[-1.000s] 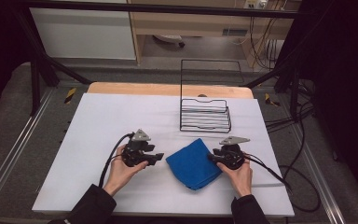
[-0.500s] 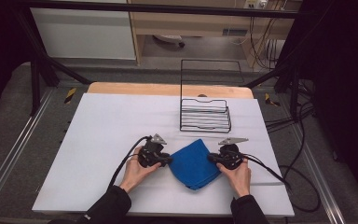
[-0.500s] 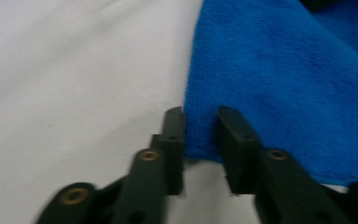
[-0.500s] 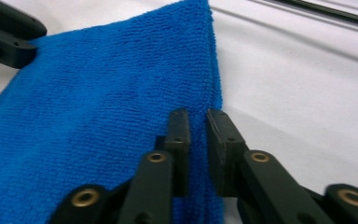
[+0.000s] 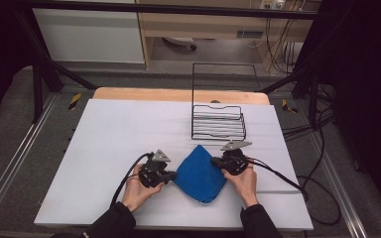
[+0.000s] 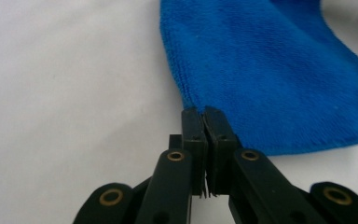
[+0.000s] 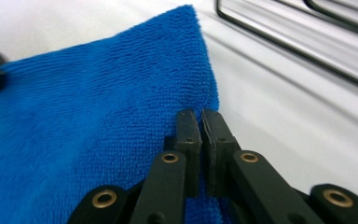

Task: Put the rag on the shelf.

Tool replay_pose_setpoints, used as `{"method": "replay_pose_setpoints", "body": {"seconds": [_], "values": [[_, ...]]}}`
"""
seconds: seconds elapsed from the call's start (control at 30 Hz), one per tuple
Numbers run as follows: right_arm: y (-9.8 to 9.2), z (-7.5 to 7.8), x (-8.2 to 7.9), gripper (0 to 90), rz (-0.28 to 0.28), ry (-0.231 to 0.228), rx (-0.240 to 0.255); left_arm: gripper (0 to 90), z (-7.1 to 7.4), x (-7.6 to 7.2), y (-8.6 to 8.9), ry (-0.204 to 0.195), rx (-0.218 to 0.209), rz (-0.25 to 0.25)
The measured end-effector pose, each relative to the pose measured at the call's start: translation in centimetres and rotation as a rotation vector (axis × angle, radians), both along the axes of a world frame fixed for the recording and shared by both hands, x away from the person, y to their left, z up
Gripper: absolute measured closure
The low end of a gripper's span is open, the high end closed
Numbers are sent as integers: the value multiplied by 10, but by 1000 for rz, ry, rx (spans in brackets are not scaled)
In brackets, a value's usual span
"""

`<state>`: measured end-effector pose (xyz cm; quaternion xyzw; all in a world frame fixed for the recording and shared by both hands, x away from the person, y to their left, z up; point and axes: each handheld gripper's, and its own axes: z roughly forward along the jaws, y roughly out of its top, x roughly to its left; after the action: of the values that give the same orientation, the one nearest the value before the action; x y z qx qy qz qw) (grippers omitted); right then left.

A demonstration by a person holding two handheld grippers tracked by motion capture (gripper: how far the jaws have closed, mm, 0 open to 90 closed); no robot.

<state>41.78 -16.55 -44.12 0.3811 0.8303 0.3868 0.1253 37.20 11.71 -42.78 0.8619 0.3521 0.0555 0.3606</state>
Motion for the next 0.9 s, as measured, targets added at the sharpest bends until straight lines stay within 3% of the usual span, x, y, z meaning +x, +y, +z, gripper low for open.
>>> {"method": "replay_pose_setpoints", "body": {"seconds": [0.23, 0.43, 0.53, 0.67, 0.9], "values": [[28, 1, 12, 870, 112, -48, -24, 876, 5, -29, 11, 13, -48, 55], [50, -6, 19, 867, 153, -54, -15, 872, 1, -39, 11, 2, -38, 56], [53, -10, 21, 858, 152, -53, -14, 865, -5, -39, 10, 0, -12, 56], [51, -6, 20, 821, 149, -69, -12, 835, -7, -38, 13, 5, -17, 53], [33, 12, 9, 584, 73, -98, 88, 641, -1, -36, 25, -28, -52, 53]]}}
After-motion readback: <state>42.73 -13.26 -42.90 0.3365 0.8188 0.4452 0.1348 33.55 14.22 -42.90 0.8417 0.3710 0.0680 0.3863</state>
